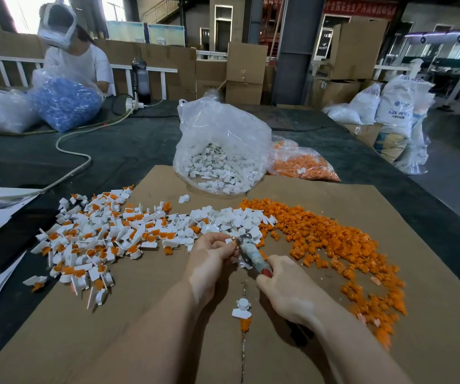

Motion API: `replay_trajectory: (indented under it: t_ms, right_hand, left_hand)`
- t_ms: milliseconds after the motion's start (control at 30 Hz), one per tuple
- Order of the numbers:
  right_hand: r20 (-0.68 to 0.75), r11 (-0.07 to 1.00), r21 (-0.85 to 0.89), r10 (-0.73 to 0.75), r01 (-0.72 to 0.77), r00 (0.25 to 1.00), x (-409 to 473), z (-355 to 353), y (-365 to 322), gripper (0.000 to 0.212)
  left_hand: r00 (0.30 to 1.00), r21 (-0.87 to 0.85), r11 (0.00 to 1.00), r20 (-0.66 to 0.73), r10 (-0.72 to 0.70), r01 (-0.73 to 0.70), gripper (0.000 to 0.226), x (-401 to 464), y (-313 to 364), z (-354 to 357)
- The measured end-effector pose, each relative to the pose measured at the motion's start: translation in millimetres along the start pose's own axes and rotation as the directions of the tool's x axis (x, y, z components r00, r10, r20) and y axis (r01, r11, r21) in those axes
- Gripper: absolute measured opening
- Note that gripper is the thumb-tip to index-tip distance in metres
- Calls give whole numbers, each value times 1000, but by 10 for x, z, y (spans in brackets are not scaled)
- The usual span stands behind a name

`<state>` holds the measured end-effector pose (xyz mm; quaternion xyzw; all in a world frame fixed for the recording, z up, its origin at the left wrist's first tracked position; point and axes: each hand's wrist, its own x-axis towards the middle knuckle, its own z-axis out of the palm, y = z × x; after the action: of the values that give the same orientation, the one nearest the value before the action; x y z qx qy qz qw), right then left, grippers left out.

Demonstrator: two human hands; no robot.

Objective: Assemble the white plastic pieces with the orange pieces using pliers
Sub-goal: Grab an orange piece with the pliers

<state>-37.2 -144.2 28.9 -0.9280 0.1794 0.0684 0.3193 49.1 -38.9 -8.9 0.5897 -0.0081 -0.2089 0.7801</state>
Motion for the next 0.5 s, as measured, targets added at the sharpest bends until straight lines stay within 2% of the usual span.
replay_trajectory:
  t_ms: [133,300,400,500]
  right_hand:
    - [-72,1000,27,9,-7,997,-15,61,56,20]
    - [-244,999,33,43,-36,969,-4,-28,183,29]
    - [-422,982,-123,82,-147,903,68,-127,351,34]
    - [-548,918,-299,59,-262,834,137,-201,539,44]
  left_hand:
    - [1000,18,1000,-9,19,-19,15,2,-23,-1]
    - [998,-18,998,14,64,-64,12,10,-46,-38]
    - [985,154,974,68,157,-166,16,-6,-76,-64]
    - [966,368,894,129,223,-255,23,-17,-85,-74]
